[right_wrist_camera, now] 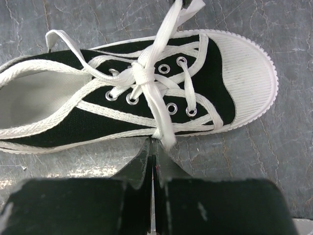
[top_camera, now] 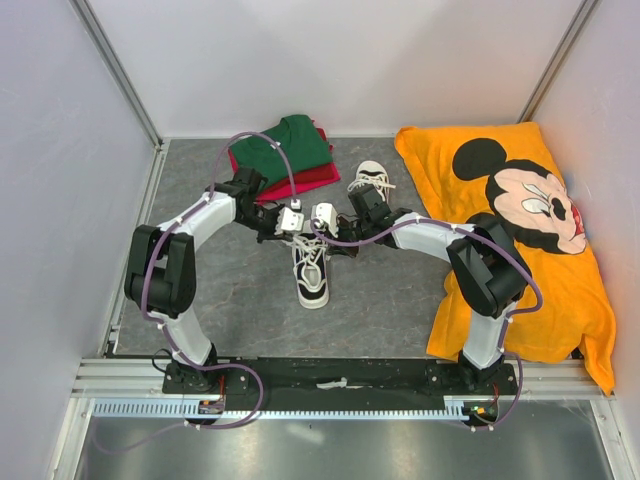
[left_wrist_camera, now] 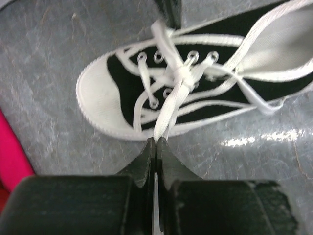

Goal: Tie the shoes

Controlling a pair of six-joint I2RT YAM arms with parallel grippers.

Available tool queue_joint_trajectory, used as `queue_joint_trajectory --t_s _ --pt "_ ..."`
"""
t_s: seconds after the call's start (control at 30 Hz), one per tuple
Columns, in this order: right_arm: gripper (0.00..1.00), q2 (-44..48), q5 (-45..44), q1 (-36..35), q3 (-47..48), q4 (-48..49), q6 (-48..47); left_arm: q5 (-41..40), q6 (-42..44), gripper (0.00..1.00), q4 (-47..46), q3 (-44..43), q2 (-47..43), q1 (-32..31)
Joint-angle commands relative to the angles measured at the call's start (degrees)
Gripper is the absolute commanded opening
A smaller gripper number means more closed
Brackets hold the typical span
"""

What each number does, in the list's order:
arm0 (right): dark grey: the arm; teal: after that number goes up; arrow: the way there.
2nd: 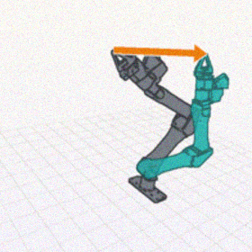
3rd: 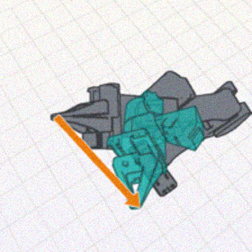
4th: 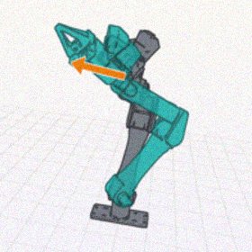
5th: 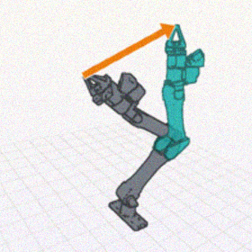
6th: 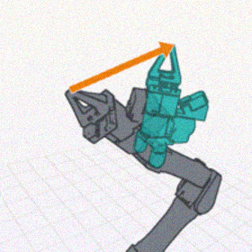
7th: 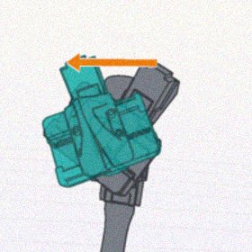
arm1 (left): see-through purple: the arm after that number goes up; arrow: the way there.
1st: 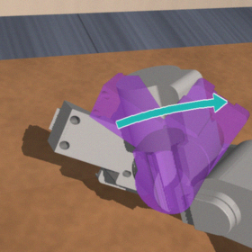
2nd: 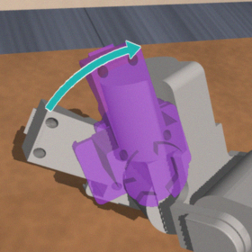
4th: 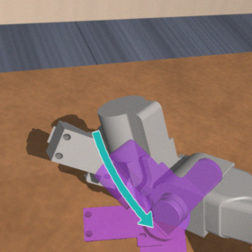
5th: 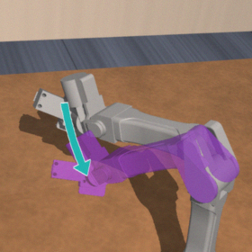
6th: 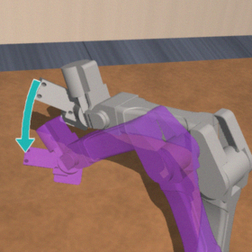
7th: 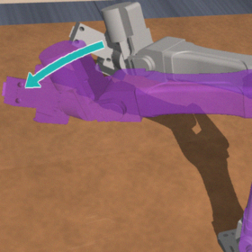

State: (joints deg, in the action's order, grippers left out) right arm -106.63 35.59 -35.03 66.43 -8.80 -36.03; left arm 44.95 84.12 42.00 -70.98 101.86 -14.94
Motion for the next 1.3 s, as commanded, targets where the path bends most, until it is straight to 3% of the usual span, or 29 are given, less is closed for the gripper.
queue_joint_trajectory --t_s 0.0,0.27,0.57,0.63,0.7,0.77,0.87,1.0,1.03,1.27 --pt "0.00 1.2 -0.4 -0.3 0.0 -0.4 -1.4 -0.6 2.0 0.02 1.4 -1.4 -1.5 3.4" --pt "0.00 1.5 -0.6 -0.2 -0.4 -1.6 -2.2 -3.2 2.2 0.02 0.6 -1.1 -1.1 7.5" --pt "0.00 2.2 -1.0 -0.3 -0.7 -2.0 -2.2 -6.9 -2.8 0.02 -7.6 1.5 -0.4 8.2" --pt "0.00 2.3 -1.1 -0.2 -0.4 -2.2 -2.3 -5.6 -2.6 0.09 -7.4 2.2 -1.3 8.2" --pt "0.00 2.4 -1.1 -0.3 -0.1 -2.3 -2.2 -3.5 -0.5 0.28 -6.8 3.4 -2.9 8.2" --pt "0.00 2.5 -0.8 -0.3 0.2 -3.0 -2.5 -2.5 2.2 0.35 -6.7 5.9 -3.8 8.2" --pt "0.14 3.2 -0.7 -0.1 1.8 -6.2 -2.5 -2.4 2.8 0.41 -6.1 7.5 -4.2 8.2" --pt "0.49 4.6 -1.2 1.8 1.2 -6.8 -4.1 -1.3 4.2 0.41 -4.1 7.7 -3.9 8.1" --pt "0.63 4.4 -1.6 1.9 1.4 -6.8 -4.6 -0.9 4.6 0.41 -3.9 8.0 -3.9 7.9" --pt "0.76 0.6 0.0 2.2 4.8 -3.8 -6.1 0.7 5.3 0.41 -3.2 7.1 -2.1 4.2"
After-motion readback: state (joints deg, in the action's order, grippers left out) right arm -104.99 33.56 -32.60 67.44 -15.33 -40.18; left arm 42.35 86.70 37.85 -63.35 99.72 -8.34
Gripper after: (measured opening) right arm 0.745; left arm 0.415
